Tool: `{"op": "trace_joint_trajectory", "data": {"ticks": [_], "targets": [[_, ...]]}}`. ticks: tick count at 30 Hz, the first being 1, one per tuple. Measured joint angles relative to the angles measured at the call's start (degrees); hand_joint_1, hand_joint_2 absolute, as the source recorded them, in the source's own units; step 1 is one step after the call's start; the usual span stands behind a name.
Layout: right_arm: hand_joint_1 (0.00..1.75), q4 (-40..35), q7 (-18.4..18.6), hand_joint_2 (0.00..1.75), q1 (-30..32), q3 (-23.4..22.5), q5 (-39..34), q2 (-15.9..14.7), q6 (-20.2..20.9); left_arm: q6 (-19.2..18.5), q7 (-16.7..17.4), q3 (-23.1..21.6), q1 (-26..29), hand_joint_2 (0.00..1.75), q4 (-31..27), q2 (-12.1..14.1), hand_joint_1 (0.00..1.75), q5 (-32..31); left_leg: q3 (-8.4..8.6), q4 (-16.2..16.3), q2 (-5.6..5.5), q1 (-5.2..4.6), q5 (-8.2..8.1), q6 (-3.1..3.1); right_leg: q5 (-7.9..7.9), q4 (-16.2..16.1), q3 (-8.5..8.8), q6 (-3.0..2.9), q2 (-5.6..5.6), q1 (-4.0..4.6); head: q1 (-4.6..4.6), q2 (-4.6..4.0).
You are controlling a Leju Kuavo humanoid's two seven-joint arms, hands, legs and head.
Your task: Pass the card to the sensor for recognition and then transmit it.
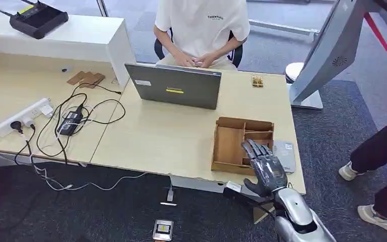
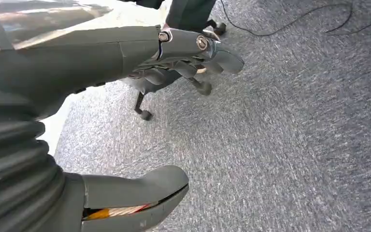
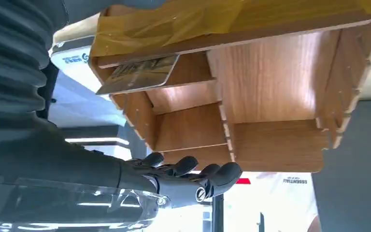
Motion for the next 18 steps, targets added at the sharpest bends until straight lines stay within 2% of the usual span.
{"op": "trace_joint_trajectory", "data": {"ticks": [8,18], "targets": [[0.0,0.48,1.66,1.75,0.46,-0.11,0.0,-1.16,-4.39,0.13,0.0,0.02,0.03,1.75,0.02,0.0,0.0,-0.72,0.0,0.0,0.0,0.0,0.0,0.0,0.0,0.0,-0.01,0.0,0.0,0.0,0.0,0.0],[0.0,0.48,2.29,1.75,1.36,-0.24,-0.2,-3.02,-5.72,0.13,-0.2,0.02,0.03,1.75,0.07,0.0,0.0,-1.18,0.0,0.0,0.0,0.0,-0.01,0.0,0.0,-0.01,-0.01,0.0,0.0,0.0,0.0,0.0]]}}
